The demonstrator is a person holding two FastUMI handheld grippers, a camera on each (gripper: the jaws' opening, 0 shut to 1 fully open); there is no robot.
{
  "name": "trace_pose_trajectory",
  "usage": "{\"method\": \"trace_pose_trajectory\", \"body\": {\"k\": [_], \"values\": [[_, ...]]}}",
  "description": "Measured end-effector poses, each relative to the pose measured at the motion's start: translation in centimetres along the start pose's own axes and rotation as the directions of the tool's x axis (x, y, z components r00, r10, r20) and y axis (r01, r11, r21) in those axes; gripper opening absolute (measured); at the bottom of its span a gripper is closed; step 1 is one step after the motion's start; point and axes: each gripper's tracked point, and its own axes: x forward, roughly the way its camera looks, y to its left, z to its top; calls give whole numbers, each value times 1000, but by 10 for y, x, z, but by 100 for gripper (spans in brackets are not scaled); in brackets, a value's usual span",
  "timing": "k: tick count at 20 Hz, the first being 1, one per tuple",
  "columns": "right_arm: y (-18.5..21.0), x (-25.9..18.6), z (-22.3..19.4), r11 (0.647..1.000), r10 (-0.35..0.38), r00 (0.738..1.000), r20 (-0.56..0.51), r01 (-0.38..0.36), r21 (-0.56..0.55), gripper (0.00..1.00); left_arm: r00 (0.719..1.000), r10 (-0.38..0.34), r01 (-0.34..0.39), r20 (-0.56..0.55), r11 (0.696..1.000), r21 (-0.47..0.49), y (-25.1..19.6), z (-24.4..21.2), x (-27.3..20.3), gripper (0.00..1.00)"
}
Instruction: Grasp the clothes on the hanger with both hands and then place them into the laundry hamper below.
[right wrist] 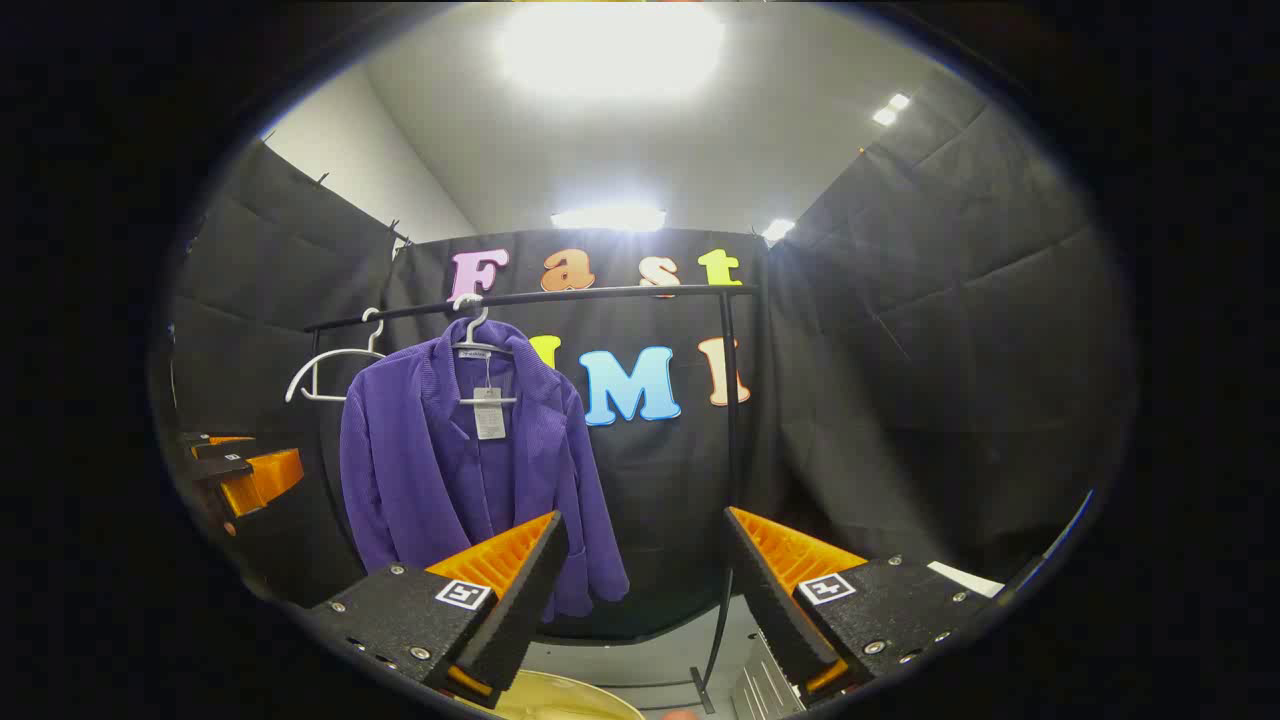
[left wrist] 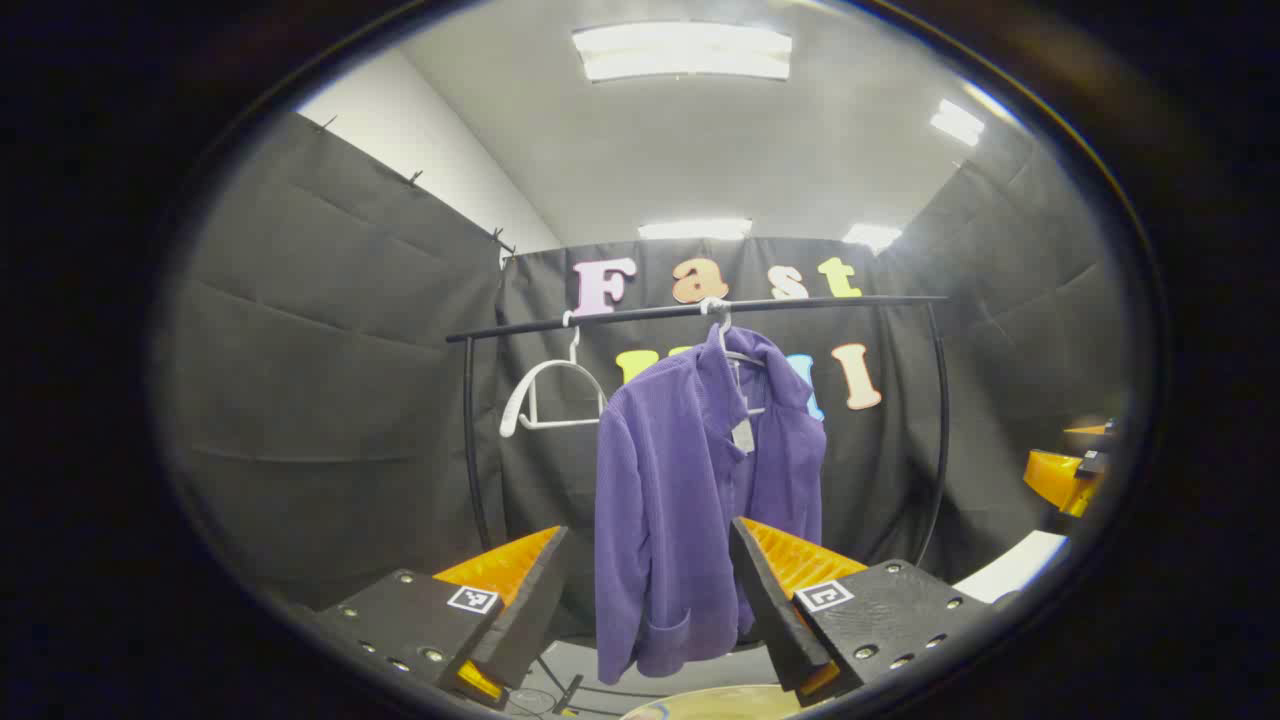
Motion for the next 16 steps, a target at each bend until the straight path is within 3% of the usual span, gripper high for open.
{"method": "trace_pose_trajectory", "body": {"k": [3,4,8,16], "values": [[4,-1,1,1000,6,1000,3,-6,-10,95,1000,8,-8,9,1000,-8,1,0,0,91],[5,-2,2,1000,7,1000,5,-6,-12,95,1000,6,-6,7,1000,-12,0,-1,1,85],[7,-3,4,1000,3,1000,12,-3,-13,92,1000,3,-3,9,1000,-12,0,0,1,85],[9,0,1,1000,-14,1000,9,14,-5,95,1000,6,-6,10,1000,-9,1,-2,3,85]]}}
